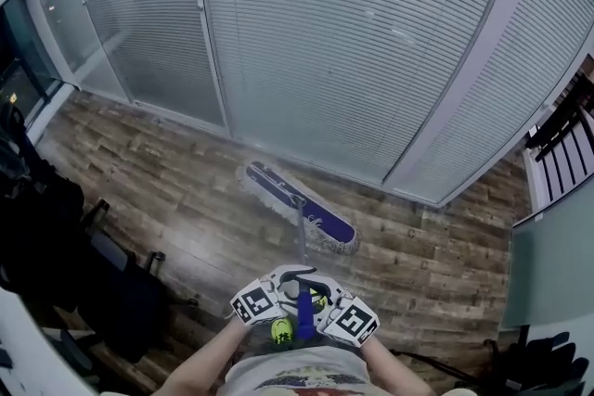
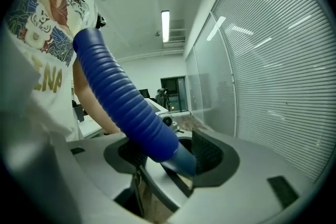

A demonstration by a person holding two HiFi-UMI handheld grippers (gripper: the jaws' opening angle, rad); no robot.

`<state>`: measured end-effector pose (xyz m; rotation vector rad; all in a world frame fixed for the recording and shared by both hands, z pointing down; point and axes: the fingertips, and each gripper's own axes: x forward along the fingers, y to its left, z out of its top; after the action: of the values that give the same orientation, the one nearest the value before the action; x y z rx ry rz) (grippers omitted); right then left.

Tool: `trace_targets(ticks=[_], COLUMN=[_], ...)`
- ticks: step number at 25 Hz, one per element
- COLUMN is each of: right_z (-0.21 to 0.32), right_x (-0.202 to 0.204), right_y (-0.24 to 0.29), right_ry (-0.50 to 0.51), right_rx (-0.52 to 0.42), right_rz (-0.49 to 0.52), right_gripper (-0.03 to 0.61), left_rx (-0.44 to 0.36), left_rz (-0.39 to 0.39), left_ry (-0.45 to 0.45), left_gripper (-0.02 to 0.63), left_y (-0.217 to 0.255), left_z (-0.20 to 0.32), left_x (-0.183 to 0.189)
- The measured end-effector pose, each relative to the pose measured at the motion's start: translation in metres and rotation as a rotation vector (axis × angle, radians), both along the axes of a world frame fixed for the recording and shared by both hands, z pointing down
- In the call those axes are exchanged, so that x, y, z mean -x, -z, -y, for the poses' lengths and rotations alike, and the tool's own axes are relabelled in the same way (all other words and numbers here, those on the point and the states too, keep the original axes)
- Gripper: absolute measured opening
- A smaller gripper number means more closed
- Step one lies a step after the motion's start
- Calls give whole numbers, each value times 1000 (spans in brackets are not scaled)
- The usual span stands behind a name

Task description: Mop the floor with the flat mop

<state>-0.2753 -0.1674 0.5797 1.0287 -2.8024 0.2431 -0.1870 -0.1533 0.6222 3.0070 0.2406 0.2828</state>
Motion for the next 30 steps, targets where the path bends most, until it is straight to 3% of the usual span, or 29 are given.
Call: trace_targets(ticks=[9, 15, 20, 23, 30], right_z=[132, 235, 317, 348, 368], right_x=[-63, -129, -202, -235, -260], right_y=[8, 28, 35, 44, 49], right_ry=[2, 34, 46, 39, 48], right_rx=[-12, -35, 1, -15, -68], right_rz=[62, 94, 153, 159, 143], right_gripper=[253, 253, 247, 245, 207], left_rx=[1, -5, -51, -73, -52], left_rz=[21, 26, 84, 107, 120], left_ry=[13, 60, 100, 119, 125], left_gripper=[249, 243, 210, 208, 206], left_y=[1, 23, 29, 36, 39], left_z=[133, 238, 317, 346, 369], left_x=[-63, -127, -195, -226, -252])
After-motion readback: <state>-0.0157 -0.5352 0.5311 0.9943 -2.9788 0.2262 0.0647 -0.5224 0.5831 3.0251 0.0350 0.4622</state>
